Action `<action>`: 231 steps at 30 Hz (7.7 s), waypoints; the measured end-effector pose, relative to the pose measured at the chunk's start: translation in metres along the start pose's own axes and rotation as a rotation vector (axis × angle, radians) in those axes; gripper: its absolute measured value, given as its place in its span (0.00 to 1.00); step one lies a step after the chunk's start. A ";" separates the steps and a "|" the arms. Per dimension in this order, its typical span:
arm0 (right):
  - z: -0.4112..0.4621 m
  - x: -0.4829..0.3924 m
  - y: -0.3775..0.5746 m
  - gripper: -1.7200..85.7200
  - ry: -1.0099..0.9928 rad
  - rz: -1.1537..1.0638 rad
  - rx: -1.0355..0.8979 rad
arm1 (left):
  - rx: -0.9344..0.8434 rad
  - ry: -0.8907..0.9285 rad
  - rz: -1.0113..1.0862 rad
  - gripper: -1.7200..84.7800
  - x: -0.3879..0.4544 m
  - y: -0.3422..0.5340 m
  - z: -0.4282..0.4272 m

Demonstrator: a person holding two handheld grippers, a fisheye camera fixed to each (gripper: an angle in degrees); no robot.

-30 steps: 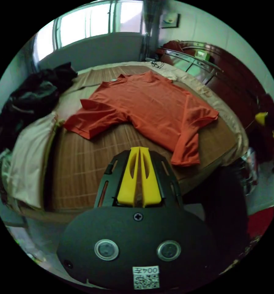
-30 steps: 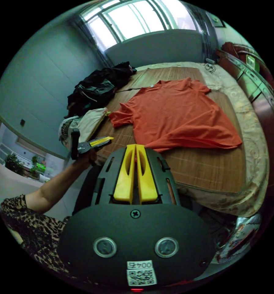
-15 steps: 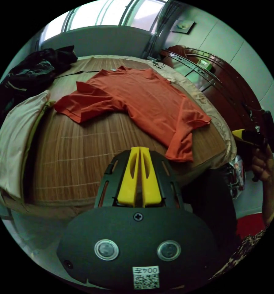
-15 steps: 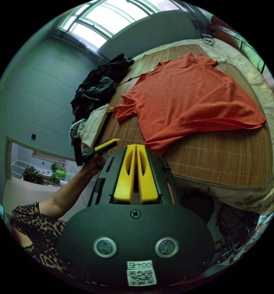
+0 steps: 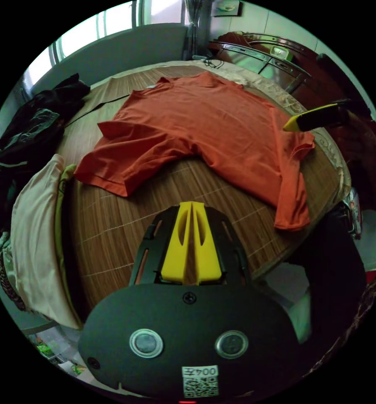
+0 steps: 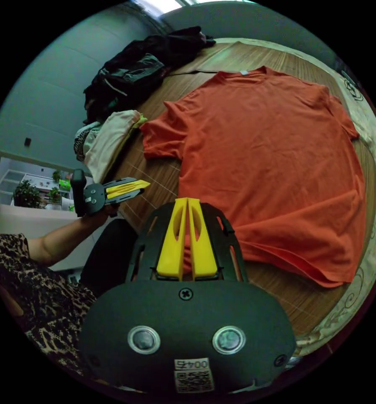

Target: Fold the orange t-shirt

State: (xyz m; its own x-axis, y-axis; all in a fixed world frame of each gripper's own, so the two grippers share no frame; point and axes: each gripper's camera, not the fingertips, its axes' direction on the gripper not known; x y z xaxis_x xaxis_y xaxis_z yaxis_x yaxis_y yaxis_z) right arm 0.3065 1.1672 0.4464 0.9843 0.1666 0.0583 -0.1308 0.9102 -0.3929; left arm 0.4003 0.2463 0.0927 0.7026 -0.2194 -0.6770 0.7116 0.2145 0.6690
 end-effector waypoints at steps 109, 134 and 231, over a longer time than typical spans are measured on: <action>-0.043 -0.399 0.043 0.01 -0.164 0.797 0.495 | -0.322 0.510 0.409 0.02 -0.273 -0.429 -0.107; -0.019 -0.368 0.035 0.01 -0.281 0.791 0.425 | -0.325 0.464 0.327 0.02 -0.277 -0.393 -0.071; 0.008 0.063 0.080 0.01 0.413 0.194 0.356 | 0.097 0.179 0.022 0.06 0.064 0.077 0.152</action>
State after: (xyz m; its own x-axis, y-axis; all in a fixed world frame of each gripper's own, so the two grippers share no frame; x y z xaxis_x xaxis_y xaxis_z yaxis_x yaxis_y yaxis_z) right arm 0.3566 1.2533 0.4262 0.8938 0.2461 -0.3750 -0.2745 0.9613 -0.0233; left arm 0.4996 0.1044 0.1469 0.7130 -0.0414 -0.6999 0.6989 0.1223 0.7047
